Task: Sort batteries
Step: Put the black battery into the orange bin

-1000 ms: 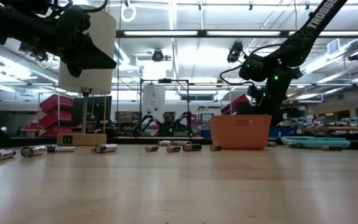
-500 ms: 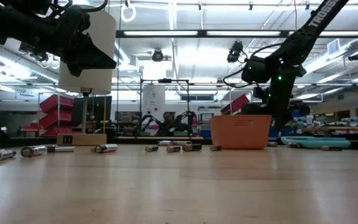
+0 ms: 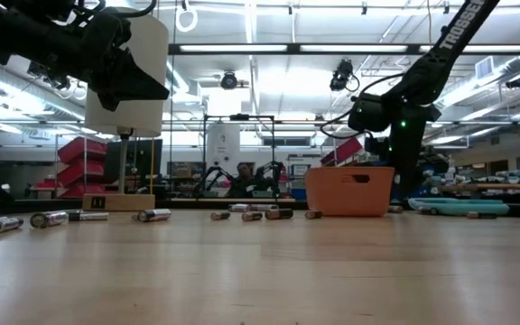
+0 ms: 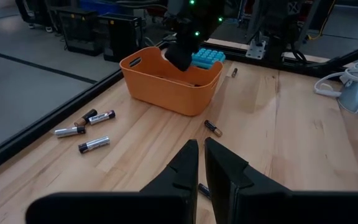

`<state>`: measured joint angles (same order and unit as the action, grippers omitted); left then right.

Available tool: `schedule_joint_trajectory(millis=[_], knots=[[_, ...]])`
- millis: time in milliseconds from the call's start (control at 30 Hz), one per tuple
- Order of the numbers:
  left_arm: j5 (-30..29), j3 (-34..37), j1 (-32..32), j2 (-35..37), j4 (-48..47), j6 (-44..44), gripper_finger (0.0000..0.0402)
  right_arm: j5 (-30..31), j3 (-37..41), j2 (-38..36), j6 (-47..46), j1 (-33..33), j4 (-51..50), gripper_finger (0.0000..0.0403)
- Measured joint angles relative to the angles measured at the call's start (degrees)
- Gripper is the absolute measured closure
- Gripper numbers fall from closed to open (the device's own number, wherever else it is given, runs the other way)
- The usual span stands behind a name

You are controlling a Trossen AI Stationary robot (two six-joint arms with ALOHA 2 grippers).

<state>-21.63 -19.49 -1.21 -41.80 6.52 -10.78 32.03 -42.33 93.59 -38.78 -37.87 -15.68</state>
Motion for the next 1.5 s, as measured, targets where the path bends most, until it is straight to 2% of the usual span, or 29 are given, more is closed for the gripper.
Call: schedule_joint_trajectory(millis=[1500], knots=[[0.02, 0.01, 0.00, -0.01, -0.03, -0.40, 0.0371, -3.61, 0.00, 0.05, -0.06, -0.13, -0.67, 0.0288]])
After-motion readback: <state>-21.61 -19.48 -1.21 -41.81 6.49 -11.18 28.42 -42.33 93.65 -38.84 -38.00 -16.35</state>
